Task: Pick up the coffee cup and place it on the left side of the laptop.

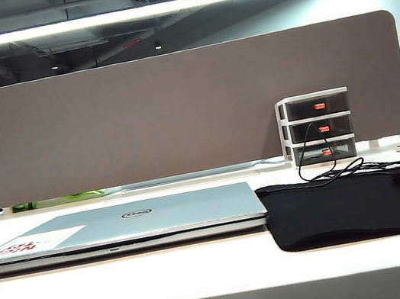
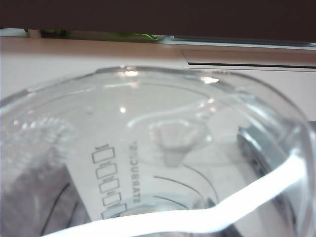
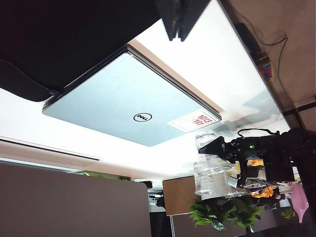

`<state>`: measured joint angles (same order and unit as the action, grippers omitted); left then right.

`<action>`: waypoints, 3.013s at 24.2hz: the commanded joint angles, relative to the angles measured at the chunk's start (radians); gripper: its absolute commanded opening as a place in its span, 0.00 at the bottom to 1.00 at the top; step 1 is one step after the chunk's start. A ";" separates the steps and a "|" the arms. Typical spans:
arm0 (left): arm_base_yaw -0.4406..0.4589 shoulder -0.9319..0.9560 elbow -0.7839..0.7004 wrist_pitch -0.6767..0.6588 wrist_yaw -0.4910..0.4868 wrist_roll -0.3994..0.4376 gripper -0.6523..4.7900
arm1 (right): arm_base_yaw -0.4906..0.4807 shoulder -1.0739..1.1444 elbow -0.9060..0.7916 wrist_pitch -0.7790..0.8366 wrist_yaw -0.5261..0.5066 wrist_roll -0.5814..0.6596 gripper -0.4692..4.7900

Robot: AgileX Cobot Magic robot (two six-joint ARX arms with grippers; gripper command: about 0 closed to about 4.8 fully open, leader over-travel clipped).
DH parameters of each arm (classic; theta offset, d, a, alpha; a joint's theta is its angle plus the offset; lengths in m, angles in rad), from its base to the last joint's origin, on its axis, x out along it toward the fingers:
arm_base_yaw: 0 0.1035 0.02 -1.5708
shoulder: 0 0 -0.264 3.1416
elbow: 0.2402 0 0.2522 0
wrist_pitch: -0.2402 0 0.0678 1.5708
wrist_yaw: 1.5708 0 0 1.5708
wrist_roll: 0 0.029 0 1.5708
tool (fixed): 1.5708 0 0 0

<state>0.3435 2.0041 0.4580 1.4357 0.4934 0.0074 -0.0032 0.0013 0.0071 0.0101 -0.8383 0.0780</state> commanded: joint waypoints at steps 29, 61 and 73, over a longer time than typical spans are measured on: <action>0.008 -0.178 -0.187 0.000 -0.029 0.047 1.00 | 0.000 -0.002 -0.005 0.016 -0.040 0.001 0.09; 0.000 -0.727 -0.452 -0.035 0.116 -0.293 0.11 | 0.000 -0.002 -0.005 0.024 0.000 0.000 0.09; -0.031 -1.047 -0.451 -0.327 0.082 -0.306 0.11 | -0.001 -0.002 -0.005 0.024 0.079 0.000 0.09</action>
<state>0.3115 0.9867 0.0051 1.1664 0.5789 -0.3073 -0.0036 0.0013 0.0074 0.0196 -0.7822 0.0788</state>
